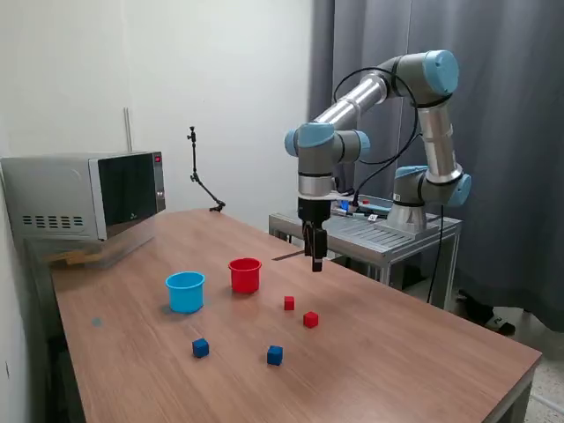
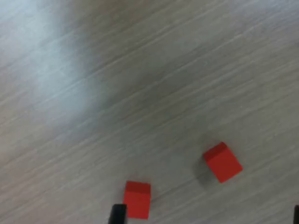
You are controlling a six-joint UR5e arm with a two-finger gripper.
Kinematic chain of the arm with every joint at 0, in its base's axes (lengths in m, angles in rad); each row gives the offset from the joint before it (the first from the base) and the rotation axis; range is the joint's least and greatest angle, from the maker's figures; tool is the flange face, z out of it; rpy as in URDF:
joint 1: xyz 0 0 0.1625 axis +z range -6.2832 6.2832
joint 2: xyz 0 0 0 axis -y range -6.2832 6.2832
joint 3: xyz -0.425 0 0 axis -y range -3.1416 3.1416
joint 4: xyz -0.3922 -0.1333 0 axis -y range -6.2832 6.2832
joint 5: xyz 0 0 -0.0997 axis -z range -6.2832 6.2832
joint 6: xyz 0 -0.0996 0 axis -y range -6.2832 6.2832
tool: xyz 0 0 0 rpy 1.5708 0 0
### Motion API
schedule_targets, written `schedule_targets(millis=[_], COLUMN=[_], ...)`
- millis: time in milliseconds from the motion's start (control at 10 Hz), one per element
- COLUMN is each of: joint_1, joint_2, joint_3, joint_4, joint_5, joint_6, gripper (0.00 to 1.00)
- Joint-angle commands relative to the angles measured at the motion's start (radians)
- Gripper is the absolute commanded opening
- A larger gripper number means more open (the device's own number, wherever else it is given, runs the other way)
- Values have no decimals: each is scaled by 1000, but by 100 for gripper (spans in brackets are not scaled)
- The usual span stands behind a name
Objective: Place red objects in the red bin, and blue objects in the blue bin.
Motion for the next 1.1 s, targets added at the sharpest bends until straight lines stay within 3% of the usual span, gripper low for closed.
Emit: schedule_targets(millis=[0,400,1000], joint_1=[-10,-61,-60], joint_2=[19,23,88], joint_3=[10,44,52], joint_4=[-1,-2,-79], joint_5=[-2,-11,-7], joint_6=[5,3,0], gripper=[100,100,100])
